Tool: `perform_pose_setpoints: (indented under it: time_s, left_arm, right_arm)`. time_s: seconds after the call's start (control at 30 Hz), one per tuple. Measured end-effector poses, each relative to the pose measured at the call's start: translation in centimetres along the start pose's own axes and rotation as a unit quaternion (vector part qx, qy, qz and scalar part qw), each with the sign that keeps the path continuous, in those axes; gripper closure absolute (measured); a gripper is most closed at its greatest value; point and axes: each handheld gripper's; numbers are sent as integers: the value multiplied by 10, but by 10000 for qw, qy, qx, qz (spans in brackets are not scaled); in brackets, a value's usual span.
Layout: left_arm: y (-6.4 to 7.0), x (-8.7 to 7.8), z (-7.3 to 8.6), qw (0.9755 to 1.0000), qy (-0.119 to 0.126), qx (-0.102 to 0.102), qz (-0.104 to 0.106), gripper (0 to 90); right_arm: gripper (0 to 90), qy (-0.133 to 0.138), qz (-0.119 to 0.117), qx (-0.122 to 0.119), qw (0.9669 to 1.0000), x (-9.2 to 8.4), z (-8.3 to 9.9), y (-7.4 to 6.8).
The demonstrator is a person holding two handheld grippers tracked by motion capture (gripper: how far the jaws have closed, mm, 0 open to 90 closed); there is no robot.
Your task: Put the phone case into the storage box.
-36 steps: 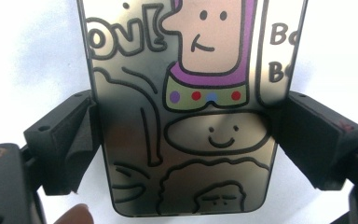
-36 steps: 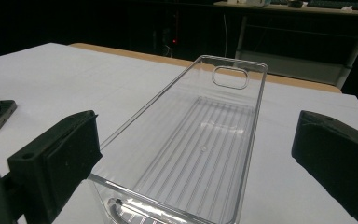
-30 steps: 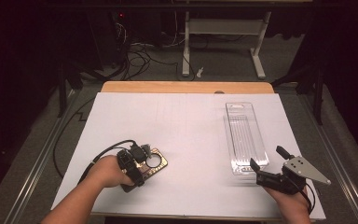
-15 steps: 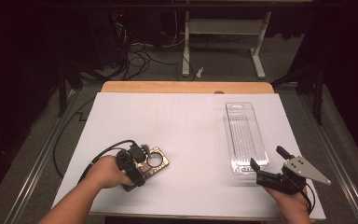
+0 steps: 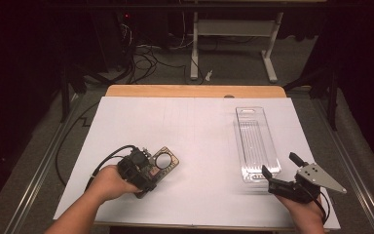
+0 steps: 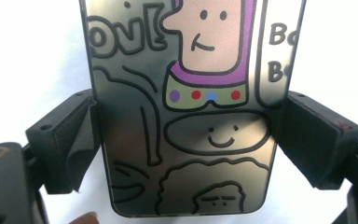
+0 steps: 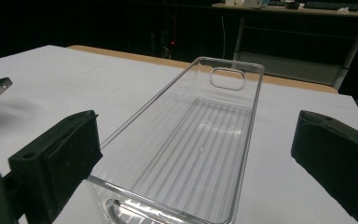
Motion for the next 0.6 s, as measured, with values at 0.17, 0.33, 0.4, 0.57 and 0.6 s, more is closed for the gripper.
perform_pose_setpoints:
  time_s: [0.17, 0.33, 0.4, 0.57, 0.6]
  left_arm:
    - [-1, 1, 11, 9976, 610, -309, 57, 133]
    - [-1, -3, 20, 9879, 1376, -696, -147, 133]
    - [-1, -3, 23, 9830, 1631, -825, -171, 133]
    - [-1, 0, 32, 9703, 2122, -1134, -244, 134]
    - [-2, 1, 33, 9677, 2218, -1176, -217, 134]
  right_arm:
    - [16, 8, 3, -8, 10000, 0, 0, 0]
    - [16, 13, -9, -12, 10000, 0, 0, 0]
    - [16, 16, -15, -17, 10000, 0, 0, -1]
    - [16, 33, -28, -19, 10000, -1, 0, -1]
    - [16, 33, -30, -20, 10000, -1, 0, -1]
Point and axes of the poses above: each handheld gripper's, and its own axes: x roughly forward along the jaws, z roughly out of its underside, y roughly to its right, and after that the axes turned 13 degrees about -z, right-handed
